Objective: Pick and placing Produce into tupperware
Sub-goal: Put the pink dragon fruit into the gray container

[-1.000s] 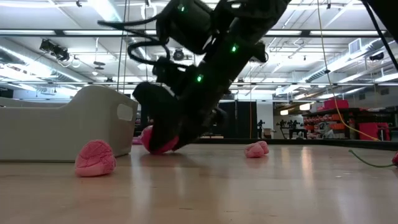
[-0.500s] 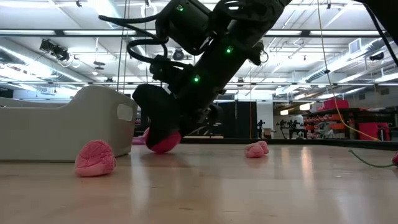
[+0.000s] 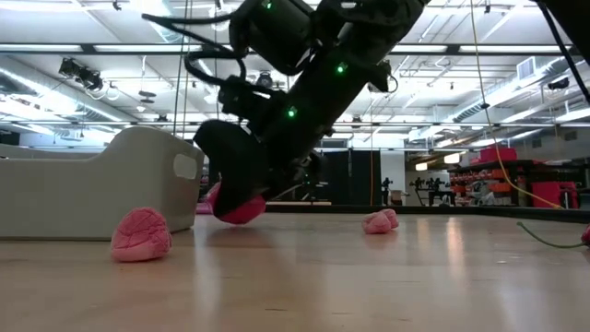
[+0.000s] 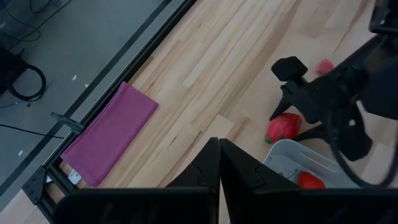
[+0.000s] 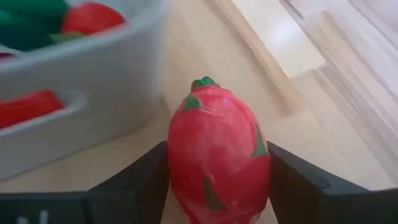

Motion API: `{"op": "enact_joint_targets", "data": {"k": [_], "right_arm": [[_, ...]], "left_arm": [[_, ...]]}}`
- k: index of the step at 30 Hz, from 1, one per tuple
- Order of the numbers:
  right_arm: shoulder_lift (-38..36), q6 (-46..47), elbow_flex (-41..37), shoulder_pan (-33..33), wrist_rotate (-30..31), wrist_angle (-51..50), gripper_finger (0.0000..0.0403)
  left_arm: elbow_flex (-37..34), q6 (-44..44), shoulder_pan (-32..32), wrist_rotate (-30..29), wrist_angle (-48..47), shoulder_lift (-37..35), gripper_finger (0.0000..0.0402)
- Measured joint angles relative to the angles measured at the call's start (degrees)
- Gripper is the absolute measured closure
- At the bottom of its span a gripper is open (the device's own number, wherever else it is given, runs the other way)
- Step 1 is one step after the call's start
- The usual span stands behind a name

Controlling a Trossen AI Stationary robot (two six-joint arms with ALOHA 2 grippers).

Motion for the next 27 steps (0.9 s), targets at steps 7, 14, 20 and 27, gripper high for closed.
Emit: {"op": "enact_joint_targets", "data": {"k": [7, 14, 20, 27], "right_arm": [[-1.39, -0.38, 0.07, 2.16, 1.3, -1.73, 0.017], [-9.51, 1.49, 0.07, 4.24, 10.71, -12.4, 0.0176], [-16.37, -2.6, 0.14, 5.96, 11.97, -8.26, 0.0158], [-15.27, -5.72, 0.16, 5.92, 4.02, 4.24, 0.0179]], "left_arm": [[0.0, -0.02, 0.0, -0.02, 0.01, 0.0, 0.0379], [0.0, -0.02, 0.0, -0.02, 0.12, 0.02, 0.0387], [0.0, -0.04, 0.0, -0.02, 0.15, 0.01, 0.0386], [0.0, -0.04, 0.0, -0.02, 0.48, 0.02, 0.0379]]}}
